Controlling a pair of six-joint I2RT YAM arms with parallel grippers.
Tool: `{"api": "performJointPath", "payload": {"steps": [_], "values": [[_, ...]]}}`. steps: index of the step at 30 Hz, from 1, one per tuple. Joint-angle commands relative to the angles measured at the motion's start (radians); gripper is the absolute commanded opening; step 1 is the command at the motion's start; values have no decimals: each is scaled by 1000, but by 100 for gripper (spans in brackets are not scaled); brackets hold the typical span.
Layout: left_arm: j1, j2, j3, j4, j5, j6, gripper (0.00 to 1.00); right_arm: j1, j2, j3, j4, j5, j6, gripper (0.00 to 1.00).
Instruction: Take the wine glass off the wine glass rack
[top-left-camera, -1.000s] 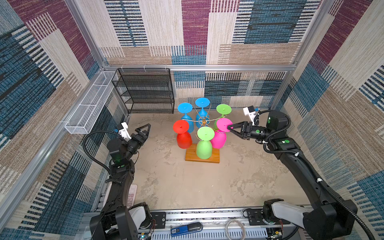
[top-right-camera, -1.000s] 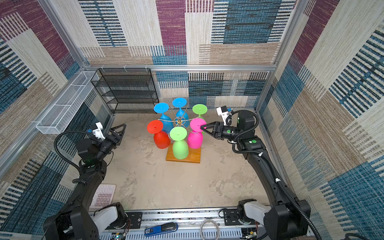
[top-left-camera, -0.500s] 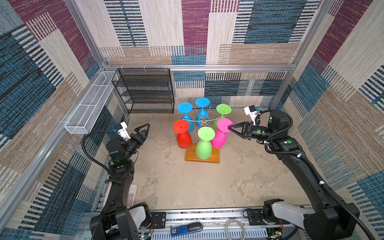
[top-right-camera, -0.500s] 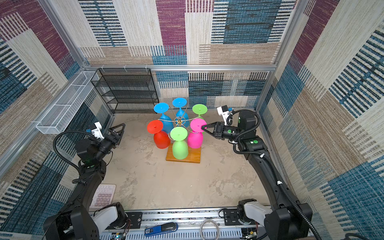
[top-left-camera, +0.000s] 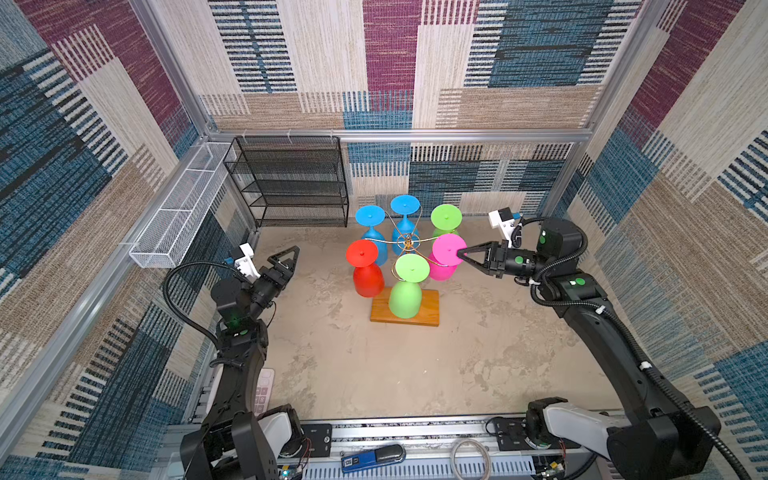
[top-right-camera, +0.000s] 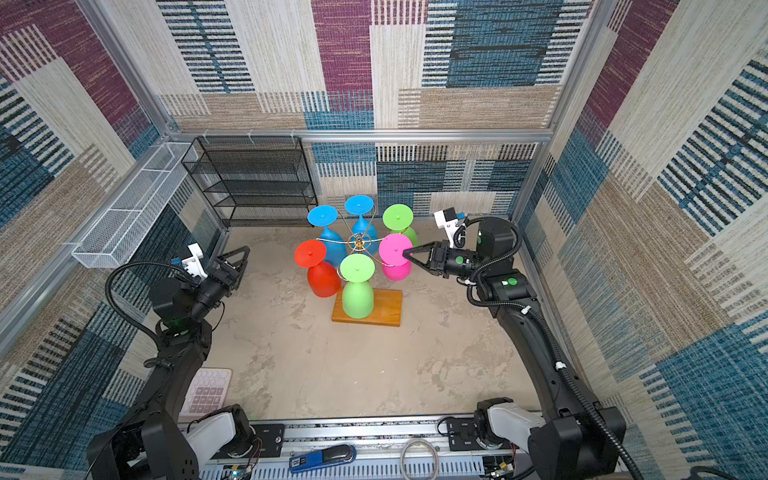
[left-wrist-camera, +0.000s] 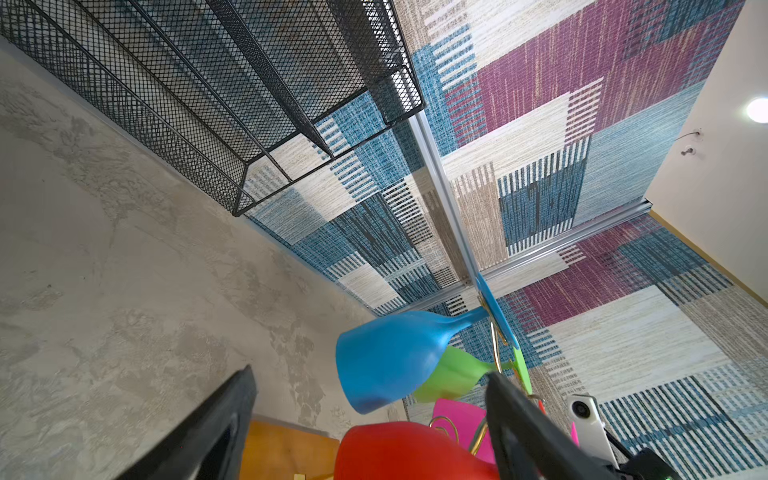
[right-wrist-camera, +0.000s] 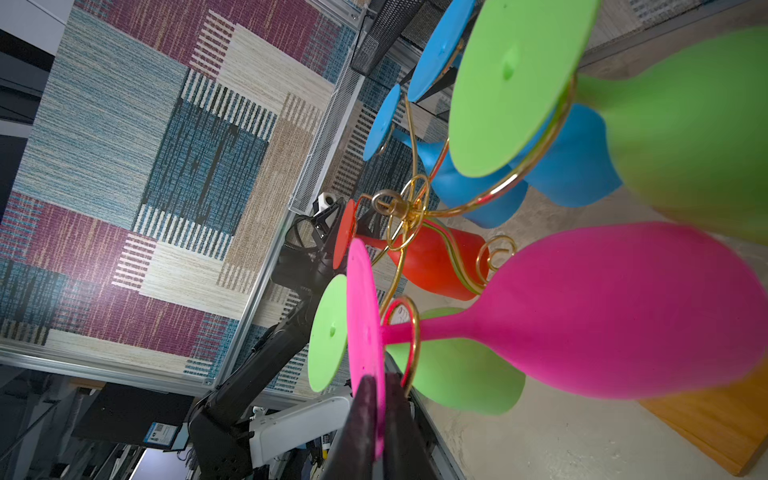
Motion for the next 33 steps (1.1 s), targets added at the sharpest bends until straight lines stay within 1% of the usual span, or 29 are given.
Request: {"api": "performJointPath", "payload": {"steps": [1, 10, 23, 33], "values": [[2, -3, 5, 51, 19, -16, 89, 0, 10, 11, -12, -21, 12, 7], [3, -1, 8, 52, 24, -21, 89, 0, 15, 3, -44, -45, 19, 0], [5, 1, 16, 54, 32, -31, 89, 1, 2, -29, -70, -60, 36, 0], [5, 2, 19, 54, 37, -35, 88, 1, -4, -22, -76, -68, 53, 0]]}}
